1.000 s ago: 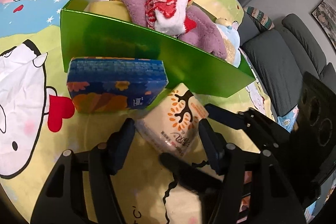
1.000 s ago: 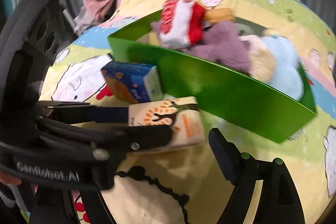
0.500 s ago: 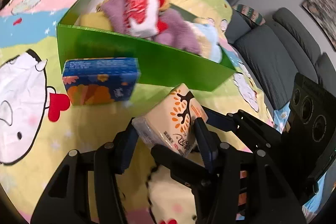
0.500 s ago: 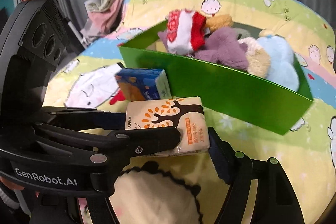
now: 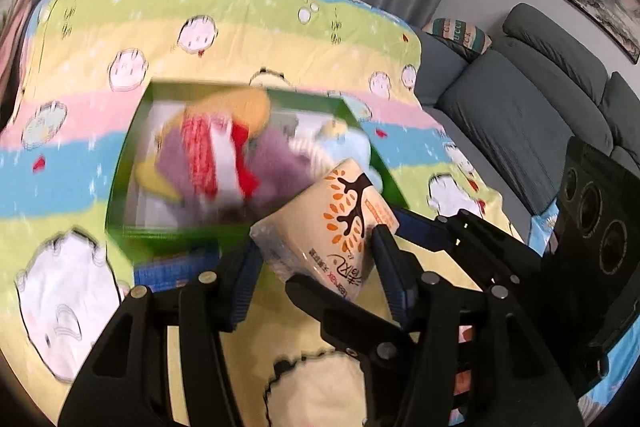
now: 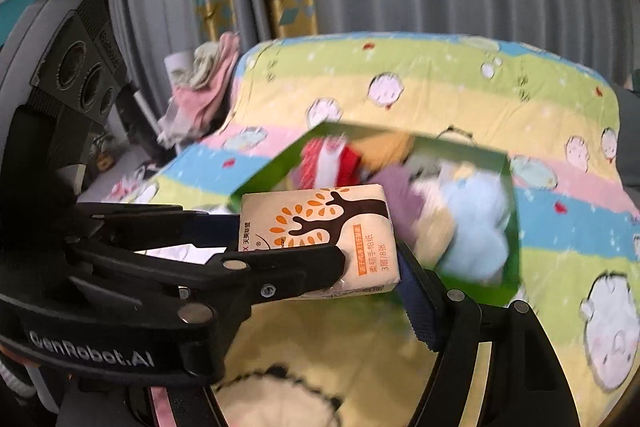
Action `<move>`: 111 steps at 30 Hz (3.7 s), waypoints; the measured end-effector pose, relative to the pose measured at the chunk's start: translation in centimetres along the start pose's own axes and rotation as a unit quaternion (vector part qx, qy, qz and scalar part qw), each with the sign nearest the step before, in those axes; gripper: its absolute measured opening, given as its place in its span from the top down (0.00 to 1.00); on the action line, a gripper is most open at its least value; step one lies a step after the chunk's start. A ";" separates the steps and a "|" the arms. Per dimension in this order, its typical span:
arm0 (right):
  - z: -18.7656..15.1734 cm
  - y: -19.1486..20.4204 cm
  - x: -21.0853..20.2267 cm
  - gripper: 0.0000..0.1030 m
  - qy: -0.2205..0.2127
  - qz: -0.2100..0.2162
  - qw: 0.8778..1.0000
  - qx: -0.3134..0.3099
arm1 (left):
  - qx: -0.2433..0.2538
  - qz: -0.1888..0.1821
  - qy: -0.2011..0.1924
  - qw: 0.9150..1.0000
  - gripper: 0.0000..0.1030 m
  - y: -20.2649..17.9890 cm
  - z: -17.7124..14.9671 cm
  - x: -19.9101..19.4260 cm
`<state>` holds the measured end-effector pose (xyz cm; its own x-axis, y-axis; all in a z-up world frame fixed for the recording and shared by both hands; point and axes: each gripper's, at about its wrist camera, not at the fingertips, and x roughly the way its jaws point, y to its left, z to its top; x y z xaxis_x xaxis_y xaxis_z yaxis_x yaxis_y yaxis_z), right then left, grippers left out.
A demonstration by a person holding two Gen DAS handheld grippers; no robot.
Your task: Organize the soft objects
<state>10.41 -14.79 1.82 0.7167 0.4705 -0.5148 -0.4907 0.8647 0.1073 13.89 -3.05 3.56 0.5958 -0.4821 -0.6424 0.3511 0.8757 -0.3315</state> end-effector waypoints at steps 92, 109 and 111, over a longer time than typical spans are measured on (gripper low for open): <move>6.9 -5.1 7.2 0.17 0.188 -0.153 0.967 0.079 | -0.023 0.189 0.089 0.978 0.01 4.4 9.2 1.3; -2.5 0.6 3.6 0.17 0.190 -0.010 0.981 0.033 | -0.028 0.159 0.095 0.982 0.01 7.9 -0.7 -1.8; -4.7 1.4 4.2 0.17 0.190 0.008 0.981 0.035 | -0.039 0.142 0.111 0.983 0.01 8.7 -2.8 -0.9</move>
<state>10.38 -12.43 -4.19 0.4664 0.3960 -0.7910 -0.4561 0.8738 0.1686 14.35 5.10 -0.72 0.4871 -0.2067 -0.8486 0.1312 0.9779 -0.1629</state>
